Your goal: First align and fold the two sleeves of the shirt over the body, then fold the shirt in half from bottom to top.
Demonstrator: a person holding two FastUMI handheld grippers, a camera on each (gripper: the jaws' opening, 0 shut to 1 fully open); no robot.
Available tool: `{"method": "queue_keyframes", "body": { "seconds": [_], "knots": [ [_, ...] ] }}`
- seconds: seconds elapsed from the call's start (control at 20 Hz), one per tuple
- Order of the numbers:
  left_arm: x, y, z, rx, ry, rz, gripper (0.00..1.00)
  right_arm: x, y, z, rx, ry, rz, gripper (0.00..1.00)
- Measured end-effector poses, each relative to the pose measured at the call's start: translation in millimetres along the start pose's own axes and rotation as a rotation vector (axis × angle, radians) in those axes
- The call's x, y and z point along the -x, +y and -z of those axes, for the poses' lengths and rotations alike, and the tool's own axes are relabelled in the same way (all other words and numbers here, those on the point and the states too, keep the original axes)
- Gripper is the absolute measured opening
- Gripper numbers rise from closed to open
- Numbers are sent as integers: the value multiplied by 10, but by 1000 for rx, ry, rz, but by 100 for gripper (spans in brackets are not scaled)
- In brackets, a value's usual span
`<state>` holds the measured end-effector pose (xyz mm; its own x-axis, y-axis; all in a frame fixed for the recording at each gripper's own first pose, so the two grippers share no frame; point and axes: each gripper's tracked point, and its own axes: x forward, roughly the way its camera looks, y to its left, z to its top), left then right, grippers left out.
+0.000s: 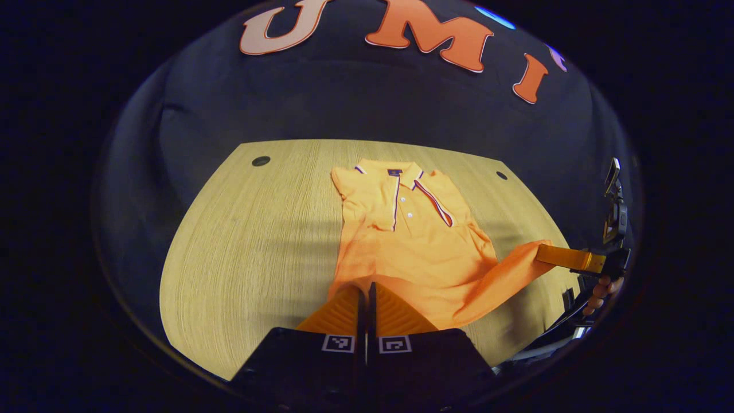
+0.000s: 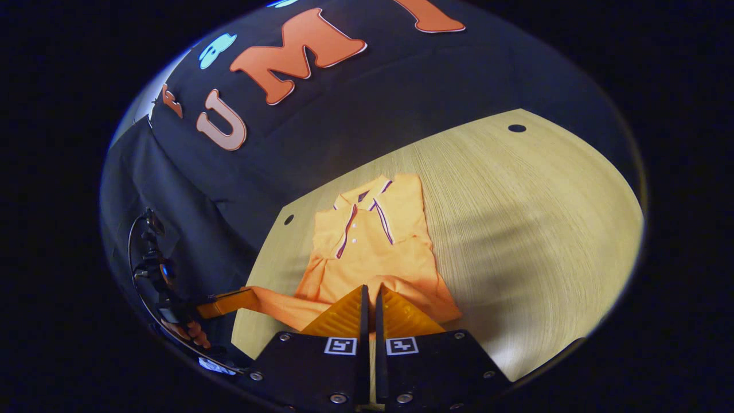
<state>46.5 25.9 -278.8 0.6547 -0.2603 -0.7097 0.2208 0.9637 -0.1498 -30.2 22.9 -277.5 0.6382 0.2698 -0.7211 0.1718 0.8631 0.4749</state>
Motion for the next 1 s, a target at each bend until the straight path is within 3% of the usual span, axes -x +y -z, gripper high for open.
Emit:
{"method": "queue_keyframes", "body": {
  "seconds": [0.65, 1.0],
  "knots": [
    [-913, 398, -1474, -22, -97, 20, 1, -853, 115, -1200, 85, -69, 62, 5],
    [-1498, 550, -1896, -74, -79, 20, 1, -1395, -92, -1623, 111, -41, 144, 5]
  ]
}}
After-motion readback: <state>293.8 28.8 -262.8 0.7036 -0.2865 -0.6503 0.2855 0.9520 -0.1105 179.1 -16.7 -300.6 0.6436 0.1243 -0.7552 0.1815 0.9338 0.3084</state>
